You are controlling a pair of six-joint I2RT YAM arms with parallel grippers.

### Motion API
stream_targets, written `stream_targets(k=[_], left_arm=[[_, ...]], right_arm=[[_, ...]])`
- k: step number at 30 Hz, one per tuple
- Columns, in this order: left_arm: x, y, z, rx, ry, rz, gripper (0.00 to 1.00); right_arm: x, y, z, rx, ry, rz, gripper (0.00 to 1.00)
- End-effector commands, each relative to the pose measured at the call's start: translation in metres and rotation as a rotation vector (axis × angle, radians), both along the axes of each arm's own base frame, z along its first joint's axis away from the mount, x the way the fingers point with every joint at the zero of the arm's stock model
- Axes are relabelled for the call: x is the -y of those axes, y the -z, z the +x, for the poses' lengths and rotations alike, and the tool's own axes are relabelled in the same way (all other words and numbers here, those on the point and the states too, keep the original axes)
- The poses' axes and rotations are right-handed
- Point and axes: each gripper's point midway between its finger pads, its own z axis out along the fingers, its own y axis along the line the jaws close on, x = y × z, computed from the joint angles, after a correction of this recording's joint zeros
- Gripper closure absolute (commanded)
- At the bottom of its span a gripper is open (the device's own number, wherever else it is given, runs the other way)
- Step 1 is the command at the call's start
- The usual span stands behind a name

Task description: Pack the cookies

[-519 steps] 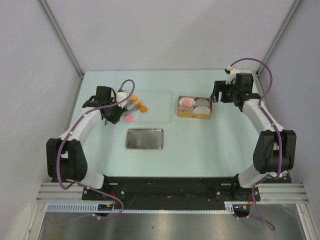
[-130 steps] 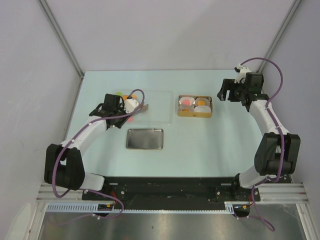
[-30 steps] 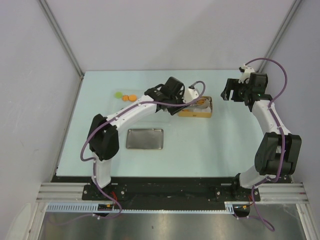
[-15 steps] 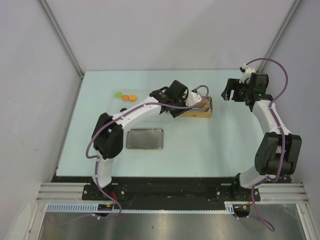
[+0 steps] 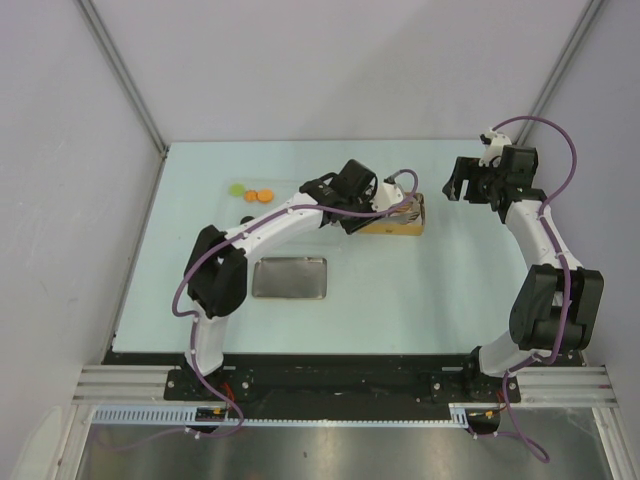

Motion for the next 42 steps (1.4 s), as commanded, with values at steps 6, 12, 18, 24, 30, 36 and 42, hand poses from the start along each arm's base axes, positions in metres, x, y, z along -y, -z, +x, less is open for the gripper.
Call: stream_targets(k=[6, 12, 18, 24, 30, 36, 42], left_arm=[[0.01, -0.034, 0.01, 0.079, -0.008, -0.063, 0.58], [0.006, -0.05, 0.007, 0.103, -0.023, -0.097, 0.58], [-0.003, -0.075, 0.001, 0.138, -0.047, -0.142, 0.58], [-0.026, -0.09, -0.003, 0.153, -0.087, -0.174, 0.58], [-0.068, -0.101, -0.001, 0.174, -0.185, -0.226, 0.58], [-0.122, -0.113, 0.007, 0.217, -0.319, -0.308, 0.58], [-0.175, -0.111, 0.013, 0.245, -0.435, -0.352, 0.57]], right_arm=[[0.001, -0.007, -0.001, 0.017, -0.007, 0.005, 0.16], [0.001, -0.007, 0.0, 0.018, -0.006, 0.006, 0.16], [0.0, -0.009, 0.0, 0.022, -0.008, 0.012, 0.16], [-0.001, -0.011, 0.0, 0.027, -0.01, 0.018, 0.16], [-0.003, -0.011, -0.001, 0.027, -0.016, 0.02, 0.16], [-0.005, -0.012, -0.001, 0.028, -0.019, 0.02, 0.15], [-0.007, -0.011, 0.0, 0.025, -0.021, 0.017, 0.16]])
